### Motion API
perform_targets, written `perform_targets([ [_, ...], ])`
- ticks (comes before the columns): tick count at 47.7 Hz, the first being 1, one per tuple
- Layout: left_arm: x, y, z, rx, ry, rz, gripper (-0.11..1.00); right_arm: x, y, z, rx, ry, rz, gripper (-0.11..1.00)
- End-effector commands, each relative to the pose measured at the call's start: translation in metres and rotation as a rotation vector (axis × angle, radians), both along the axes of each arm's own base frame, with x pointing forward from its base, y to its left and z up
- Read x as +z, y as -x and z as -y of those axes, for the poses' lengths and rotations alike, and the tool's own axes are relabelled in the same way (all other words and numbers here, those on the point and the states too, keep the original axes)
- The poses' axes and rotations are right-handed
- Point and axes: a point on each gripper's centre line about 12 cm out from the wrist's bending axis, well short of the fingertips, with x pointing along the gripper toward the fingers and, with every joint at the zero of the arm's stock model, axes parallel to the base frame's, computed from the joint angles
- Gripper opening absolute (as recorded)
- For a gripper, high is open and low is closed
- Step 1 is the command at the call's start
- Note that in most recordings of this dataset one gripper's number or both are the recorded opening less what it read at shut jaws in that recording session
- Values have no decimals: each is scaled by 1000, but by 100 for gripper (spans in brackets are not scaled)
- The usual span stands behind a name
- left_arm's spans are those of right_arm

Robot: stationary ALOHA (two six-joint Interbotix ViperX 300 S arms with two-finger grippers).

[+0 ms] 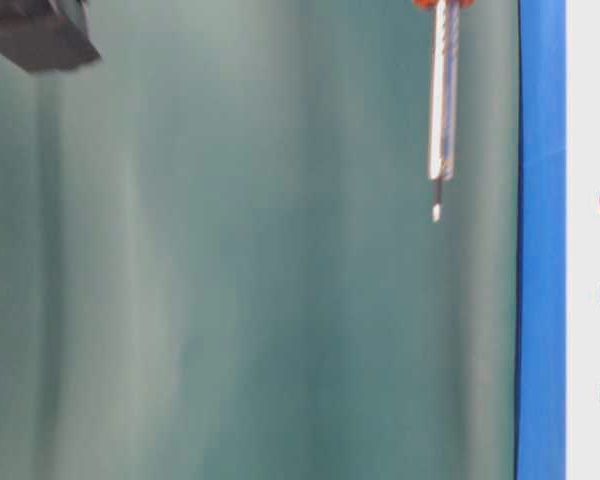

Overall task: Touch the tip of the soldering iron to the mark.
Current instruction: 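Lift the iron and carry it down to the front of the board, then lower the iron onto the table and open the right gripper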

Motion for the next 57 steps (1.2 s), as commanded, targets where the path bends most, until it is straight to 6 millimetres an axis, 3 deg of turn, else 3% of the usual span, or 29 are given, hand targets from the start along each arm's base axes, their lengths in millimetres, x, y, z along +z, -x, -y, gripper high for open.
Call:
perform_targets([
  [1,6,-1,-1,3,2,20,0,9,-3,-9,5,5,37,6],
  [12,5,-1,0,1,6,20,0,7,-17,-13,7,17,59,6],
  [26,5,-1,-1,2,20,20,0,7,-76,-31,50,42,109,6],
  [37,6,-1,-1,2,20,22,0,8,-117,-31,50,58,129,6],
  [57,6,-1,-1,2,20,22,0,-10,-132,-32,67,45,143,6],
])
